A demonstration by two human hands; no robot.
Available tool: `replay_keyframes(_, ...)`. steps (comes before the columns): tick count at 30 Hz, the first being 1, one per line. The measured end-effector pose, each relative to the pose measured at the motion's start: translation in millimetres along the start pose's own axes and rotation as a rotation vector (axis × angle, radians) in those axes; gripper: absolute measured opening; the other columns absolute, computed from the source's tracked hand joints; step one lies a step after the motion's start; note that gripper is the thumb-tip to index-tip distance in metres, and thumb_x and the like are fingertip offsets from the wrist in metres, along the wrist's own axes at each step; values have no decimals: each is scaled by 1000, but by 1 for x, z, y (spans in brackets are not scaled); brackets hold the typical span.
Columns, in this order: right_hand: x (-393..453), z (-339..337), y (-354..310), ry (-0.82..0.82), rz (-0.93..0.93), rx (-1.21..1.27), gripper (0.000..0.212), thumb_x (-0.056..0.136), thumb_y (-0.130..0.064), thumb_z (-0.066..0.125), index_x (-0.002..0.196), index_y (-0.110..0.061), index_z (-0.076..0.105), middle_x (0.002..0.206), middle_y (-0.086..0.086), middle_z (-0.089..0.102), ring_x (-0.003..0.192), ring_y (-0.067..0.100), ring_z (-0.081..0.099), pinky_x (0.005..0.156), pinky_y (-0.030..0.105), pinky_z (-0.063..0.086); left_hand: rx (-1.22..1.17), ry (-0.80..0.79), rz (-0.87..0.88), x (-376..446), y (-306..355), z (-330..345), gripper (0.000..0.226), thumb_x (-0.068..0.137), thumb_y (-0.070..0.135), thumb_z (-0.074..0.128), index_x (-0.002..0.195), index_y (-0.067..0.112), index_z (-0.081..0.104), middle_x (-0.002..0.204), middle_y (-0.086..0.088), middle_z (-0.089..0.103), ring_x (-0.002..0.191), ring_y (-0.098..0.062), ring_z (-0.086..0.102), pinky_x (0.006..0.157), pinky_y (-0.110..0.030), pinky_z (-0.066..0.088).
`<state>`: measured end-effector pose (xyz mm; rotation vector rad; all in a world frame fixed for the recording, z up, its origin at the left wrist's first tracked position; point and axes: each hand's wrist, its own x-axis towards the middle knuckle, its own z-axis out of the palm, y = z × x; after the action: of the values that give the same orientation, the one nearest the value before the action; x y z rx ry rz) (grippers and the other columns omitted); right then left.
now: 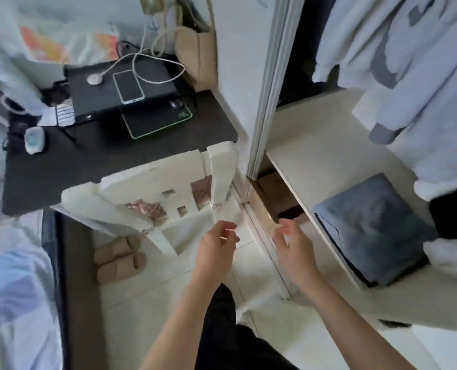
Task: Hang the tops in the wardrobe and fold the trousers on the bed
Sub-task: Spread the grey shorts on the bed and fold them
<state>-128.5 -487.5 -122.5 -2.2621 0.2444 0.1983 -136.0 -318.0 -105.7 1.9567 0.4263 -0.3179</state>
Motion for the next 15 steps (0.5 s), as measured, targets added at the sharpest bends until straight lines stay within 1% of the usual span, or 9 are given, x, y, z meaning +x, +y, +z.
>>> replay_keyframes(3, -33, 25, -14, -159, -102, -34, 30, 100, -24, 45, 129, -18, 48, 114, -2, 59, 105, 17, 58, 79, 21, 41, -106, 179, -85, -58, -32, -7, 19, 95, 13, 48, 102, 28, 60, 81, 6, 69, 75, -11, 66, 69, -32, 53)
replay_keyframes(5, -58, 43, -23, -270, -168, -58, 30, 99, -27, 44, 129, -21, 47, 112, -4, 58, 98, 16, 59, 72, 18, 40, -165, 279, -164, -95, -57, -13, 20, 96, 16, 48, 102, 31, 59, 80, 6, 69, 75, -13, 66, 68, -34, 53)
replay_keyframes(7, -79, 60, -32, -358, -238, -87, 29, 99, -28, 44, 127, -22, 47, 108, -8, 56, 94, 14, 58, 68, 15, 38, -210, 386, -220, -126, -80, -22, 21, 97, 17, 47, 103, 34, 57, 79, 6, 69, 75, -14, 66, 69, -35, 53)
replay_keyframes(8, -96, 74, -42, -425, -301, -118, 28, 99, -28, 44, 127, -22, 48, 106, -9, 57, 94, 13, 58, 68, 15, 38, -258, 476, -266, -151, -97, -32, 22, 97, 16, 47, 103, 35, 56, 79, 6, 68, 75, -15, 65, 69, -34, 52)
replay_keyframes(9, -99, 78, -42, -435, -318, -122, 28, 99, -28, 44, 126, -22, 48, 106, -9, 58, 93, 13, 57, 69, 16, 38, -275, 506, -276, -156, -106, -34, 22, 97, 16, 46, 103, 34, 57, 79, 6, 68, 75, -14, 65, 69, -33, 52)
replay_keyframes(11, -127, 104, -56, -539, -404, -161, 29, 98, -26, 44, 126, -18, 49, 107, -7, 60, 93, 17, 59, 73, 22, 41, -347, 646, -344, -197, -137, -50, 22, 97, 15, 46, 104, 33, 57, 78, 7, 68, 74, -13, 65, 65, -28, 51)
replay_keyframes(13, -153, 127, -67, -622, -470, -198, 28, 99, -24, 43, 124, -16, 50, 110, -6, 60, 99, 20, 58, 79, 27, 43, -399, 753, -386, -231, -167, -64, 22, 96, 14, 45, 103, 31, 58, 78, 6, 67, 73, -13, 64, 60, -25, 49)
replay_keyframes(14, -174, 143, -73, -680, -515, -221, 27, 99, -24, 42, 123, -16, 50, 113, -5, 59, 102, 20, 58, 81, 28, 43, -430, 826, -411, -256, -184, -73, 22, 96, 13, 46, 103, 30, 58, 78, 5, 67, 73, -14, 64, 59, -25, 49)
replay_keyframes(15, -181, 147, -74, -700, -529, -228, 26, 99, -24, 42, 122, -17, 50, 115, -6, 59, 104, 20, 57, 80, 26, 42, -433, 854, -413, -264, -192, -76, 22, 96, 13, 46, 101, 30, 58, 78, 4, 67, 73, -16, 64, 58, -24, 48)
